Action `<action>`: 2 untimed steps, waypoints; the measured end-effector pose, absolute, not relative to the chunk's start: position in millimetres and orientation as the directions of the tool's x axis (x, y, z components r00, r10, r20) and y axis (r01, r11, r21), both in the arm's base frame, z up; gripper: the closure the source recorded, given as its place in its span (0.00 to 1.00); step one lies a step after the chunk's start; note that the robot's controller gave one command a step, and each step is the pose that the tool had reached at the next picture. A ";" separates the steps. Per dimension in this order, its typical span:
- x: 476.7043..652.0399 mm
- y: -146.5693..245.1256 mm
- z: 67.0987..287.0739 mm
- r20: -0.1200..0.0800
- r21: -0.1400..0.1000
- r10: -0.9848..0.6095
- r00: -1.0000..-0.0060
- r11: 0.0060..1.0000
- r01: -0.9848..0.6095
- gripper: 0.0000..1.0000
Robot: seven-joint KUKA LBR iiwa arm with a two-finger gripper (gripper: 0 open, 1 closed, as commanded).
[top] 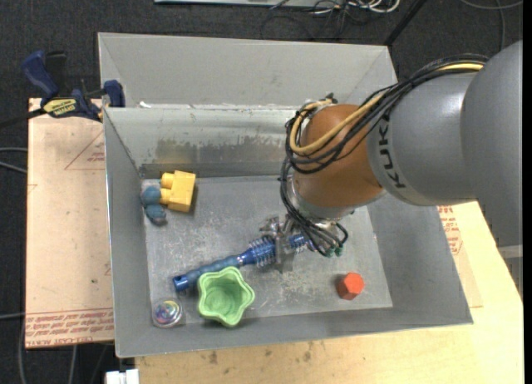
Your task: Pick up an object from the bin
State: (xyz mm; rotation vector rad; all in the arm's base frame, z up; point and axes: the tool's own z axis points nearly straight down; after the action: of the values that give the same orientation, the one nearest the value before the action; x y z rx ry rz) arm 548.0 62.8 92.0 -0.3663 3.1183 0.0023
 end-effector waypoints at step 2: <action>549.4 63.7 150.3 -0.003 0.000 -0.230 -0.973 0.973 -0.230 1.00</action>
Offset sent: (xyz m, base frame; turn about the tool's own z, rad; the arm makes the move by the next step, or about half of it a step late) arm 0.0000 -0.0001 0.0410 0.0000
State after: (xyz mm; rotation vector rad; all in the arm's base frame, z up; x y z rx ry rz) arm 549.4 63.7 150.3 -0.3630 3.1175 0.0010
